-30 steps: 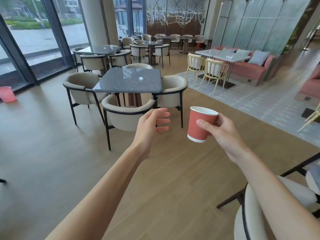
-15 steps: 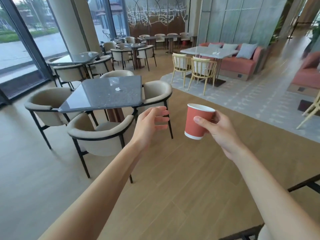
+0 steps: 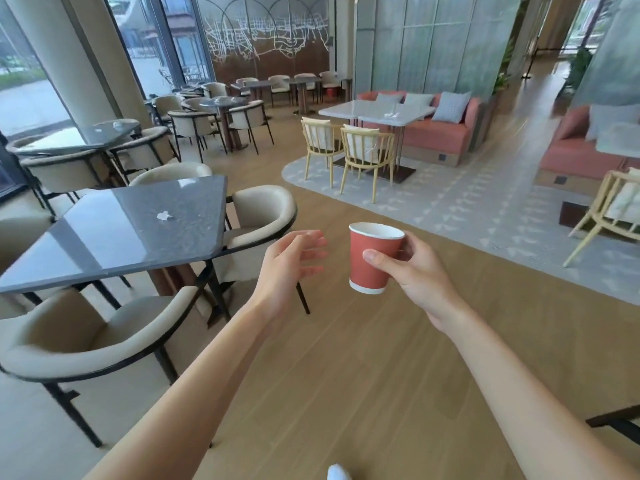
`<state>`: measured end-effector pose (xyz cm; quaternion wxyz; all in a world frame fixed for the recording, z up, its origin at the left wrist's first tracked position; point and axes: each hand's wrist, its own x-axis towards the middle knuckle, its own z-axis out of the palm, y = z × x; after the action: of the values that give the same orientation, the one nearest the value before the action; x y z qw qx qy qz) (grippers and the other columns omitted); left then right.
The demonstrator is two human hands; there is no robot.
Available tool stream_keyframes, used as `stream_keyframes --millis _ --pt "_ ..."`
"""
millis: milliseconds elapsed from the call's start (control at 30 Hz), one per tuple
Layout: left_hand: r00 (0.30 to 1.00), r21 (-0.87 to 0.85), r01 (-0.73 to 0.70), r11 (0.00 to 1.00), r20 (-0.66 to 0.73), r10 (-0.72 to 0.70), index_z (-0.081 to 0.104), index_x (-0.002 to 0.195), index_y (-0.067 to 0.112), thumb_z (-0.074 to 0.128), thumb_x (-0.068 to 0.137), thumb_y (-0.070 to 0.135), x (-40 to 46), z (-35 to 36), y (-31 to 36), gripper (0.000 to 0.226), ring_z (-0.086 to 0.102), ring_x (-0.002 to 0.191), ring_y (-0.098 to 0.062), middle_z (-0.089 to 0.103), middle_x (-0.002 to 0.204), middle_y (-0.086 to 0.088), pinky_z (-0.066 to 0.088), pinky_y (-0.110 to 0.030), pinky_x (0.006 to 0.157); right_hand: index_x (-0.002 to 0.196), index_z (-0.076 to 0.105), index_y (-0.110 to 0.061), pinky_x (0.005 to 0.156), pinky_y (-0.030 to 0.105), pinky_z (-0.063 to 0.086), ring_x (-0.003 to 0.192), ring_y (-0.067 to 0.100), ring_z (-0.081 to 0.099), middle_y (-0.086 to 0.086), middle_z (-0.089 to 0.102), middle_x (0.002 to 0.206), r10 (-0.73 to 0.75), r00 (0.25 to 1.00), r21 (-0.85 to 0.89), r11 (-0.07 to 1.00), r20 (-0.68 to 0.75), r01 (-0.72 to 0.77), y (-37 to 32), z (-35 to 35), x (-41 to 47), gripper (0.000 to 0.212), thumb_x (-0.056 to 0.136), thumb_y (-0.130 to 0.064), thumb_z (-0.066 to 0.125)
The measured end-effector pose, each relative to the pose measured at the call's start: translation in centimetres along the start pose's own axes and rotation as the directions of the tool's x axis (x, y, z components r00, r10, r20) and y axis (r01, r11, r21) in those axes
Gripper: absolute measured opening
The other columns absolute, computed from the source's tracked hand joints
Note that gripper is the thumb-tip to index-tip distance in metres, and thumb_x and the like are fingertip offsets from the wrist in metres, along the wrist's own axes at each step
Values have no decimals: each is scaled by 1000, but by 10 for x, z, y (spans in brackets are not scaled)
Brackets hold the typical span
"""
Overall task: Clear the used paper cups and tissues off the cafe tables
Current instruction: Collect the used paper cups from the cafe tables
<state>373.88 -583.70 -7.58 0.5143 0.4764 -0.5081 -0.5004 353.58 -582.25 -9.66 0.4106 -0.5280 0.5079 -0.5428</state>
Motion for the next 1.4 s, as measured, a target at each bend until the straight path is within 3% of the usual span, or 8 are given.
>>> stream_keyframes --millis 233,467,633,1033,1400 --pt "999 -67 5 998 38 -2 69 116 6 45 104 16 182 58 -23 29 68 110 -29 72 117 -13 58 -43 90 115 66 -24 84 21 51 102 4 69 -8 73 111 9 999 -52 999 -35 -10 30 -39 168 39 80 -27 83" --pt "996 -107 40 993 89 -31 68 117 5 45 104 16 339 114 -20 29 68 109 -31 71 117 -16 58 -49 93 119 65 -17 81 19 50 102 4 69 -6 73 112 13 996 -73 997 -89 -20 35 -76 321 43 81 -27 83" --pt "996 -112 39 993 82 -30 69 114 8 47 103 17 430 138 -23 27 69 107 -27 73 113 -12 57 -49 94 116 66 -20 90 28 53 105 7 69 -7 74 112 13 996 -105 994 -90 -22 53 -93 421 42 79 -31 84" --pt "996 -102 37 994 -80 -45 72 109 8 49 101 15 711 168 -55 25 71 100 -25 75 108 -12 57 -52 94 119 65 -21 87 25 51 104 4 68 -9 73 112 12 1000 -90 996 8 -11 124 -103 722 45 80 -30 84" --pt "970 -114 9 993 -241 -37 74 104 10 51 102 17 917 134 -57 25 70 105 -30 75 108 -14 57 -51 94 122 64 -23 84 23 50 105 5 68 -9 73 113 26 986 -115 993 163 -7 155 -48 961 49 79 -31 85"
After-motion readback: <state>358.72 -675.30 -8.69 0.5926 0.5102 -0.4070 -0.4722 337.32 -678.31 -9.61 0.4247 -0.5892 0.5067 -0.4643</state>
